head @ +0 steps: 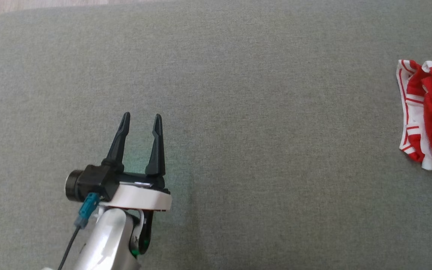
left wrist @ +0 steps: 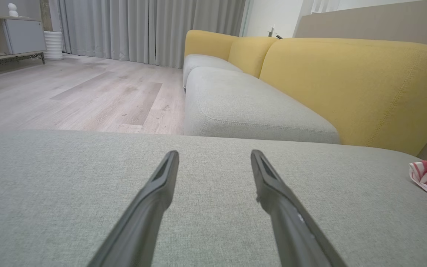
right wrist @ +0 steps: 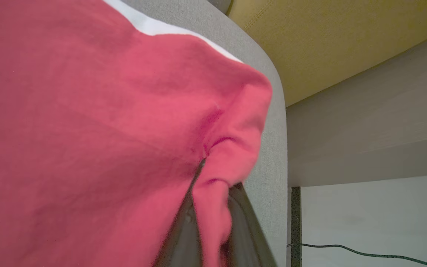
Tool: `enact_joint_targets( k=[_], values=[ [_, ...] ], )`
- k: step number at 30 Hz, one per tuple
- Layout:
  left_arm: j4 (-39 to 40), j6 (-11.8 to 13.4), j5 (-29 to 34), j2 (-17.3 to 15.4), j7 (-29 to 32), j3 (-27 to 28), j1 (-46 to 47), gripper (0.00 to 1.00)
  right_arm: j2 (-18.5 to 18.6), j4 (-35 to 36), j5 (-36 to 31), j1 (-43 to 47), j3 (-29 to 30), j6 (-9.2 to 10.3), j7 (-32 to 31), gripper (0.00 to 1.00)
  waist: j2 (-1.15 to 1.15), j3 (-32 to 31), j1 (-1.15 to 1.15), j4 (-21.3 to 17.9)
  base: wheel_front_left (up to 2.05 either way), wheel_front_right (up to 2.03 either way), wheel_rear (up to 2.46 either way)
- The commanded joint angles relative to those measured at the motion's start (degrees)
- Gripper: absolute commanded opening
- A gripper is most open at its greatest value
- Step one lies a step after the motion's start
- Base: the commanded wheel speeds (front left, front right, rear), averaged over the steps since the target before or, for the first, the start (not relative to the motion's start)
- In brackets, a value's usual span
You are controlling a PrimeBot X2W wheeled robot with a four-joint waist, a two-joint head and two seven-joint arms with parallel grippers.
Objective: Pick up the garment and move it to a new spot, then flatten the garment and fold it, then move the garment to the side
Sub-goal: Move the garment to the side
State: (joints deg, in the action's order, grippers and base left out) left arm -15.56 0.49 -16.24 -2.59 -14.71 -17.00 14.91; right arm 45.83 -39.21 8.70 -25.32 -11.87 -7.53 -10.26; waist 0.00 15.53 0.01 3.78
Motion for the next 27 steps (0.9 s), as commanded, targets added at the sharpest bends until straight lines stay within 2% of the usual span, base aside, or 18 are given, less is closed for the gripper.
enact_joint_targets(
  k=[1,3,4,5,6,15,20,24,25,27],
  values=[
    [1.9,-0.2,0.0,-0.3,-0.3,1.8,2.0,1.0,1.7,0.6,-0.7,-0.5,0.9,0.04,0.2,0.0,0.0,0.1,-0.01,0.1,0.0,0.0,0.0],
    [1.8,-0.2,0.1,-0.3,-0.3,2.0,2.2,1.0,0.8,0.0,-1.1,-0.5,2.4,0.04,-0.1,0.0,0.0,0.1,-0.01,0.0,0.0,0.0,0.0],
    [1.7,-0.2,0.1,-0.3,-0.3,2.0,2.2,1.0,0.3,-0.1,-1.4,-0.5,3.2,0.04,-0.2,0.33,0.0,0.0,-0.01,0.0,0.0,0.0,0.0],
    [1.7,-0.2,0.1,-0.3,-0.3,2.0,2.2,1.0,0.3,-0.1,-1.4,-0.5,3.2,0.04,-0.2,0.33,0.0,0.0,-0.01,0.0,0.0,0.0,0.0],
    [1.7,-0.2,0.2,-0.3,-0.3,2.1,2.2,1.0,-0.2,-0.2,-1.9,-0.4,3.8,0.04,-0.3,1.0,0.0,-0.1,-0.01,-0.1,0.0,0.0,0.0],
    [0.9,-0.3,0.5,-0.3,-0.3,2.5,1.2,1.0,-4.4,2.3,-5.1,-0.3,9.0,0.04,-0.1,1.0,0.0,-3.8,-0.01,-0.7,0.0,0.0,0.0],
    [0.5,-0.4,0.8,-0.3,-0.3,2.8,-0.1,1.0,-7.3,6.2,-6.4,-0.7,12.4,0.04,3.7,1.0,0.0,-7.2,-0.01,-0.9,0.0,0.0,0.0],
    [0.4,-0.4,1.1,-0.3,-0.3,3.4,-1.4,1.0,-11.6,10.4,-6.6,-0.6,13.3,0.04,7.4,1.0,0.0,-10.1,-0.01,-1.1,0.0,0.0,0.0],
    [0.3,-0.4,1.2,-0.3,-0.3,3.7,-2.2,1.0,-14.5,13.0,-5.7,-0.4,13.1,0.04,9.0,1.0,0.0,-11.4,-0.01,-1.1,0.0,0.0,0.0],
    [0.3,-0.3,1.3,-0.3,-0.3,3.9,-3.0,1.0,-17.7,16.0,-4.8,0.0,12.5,0.04,10.4,1.0,0.0,-12.5,-0.01,-1.1,0.0,0.0,0.0]
  ],
)
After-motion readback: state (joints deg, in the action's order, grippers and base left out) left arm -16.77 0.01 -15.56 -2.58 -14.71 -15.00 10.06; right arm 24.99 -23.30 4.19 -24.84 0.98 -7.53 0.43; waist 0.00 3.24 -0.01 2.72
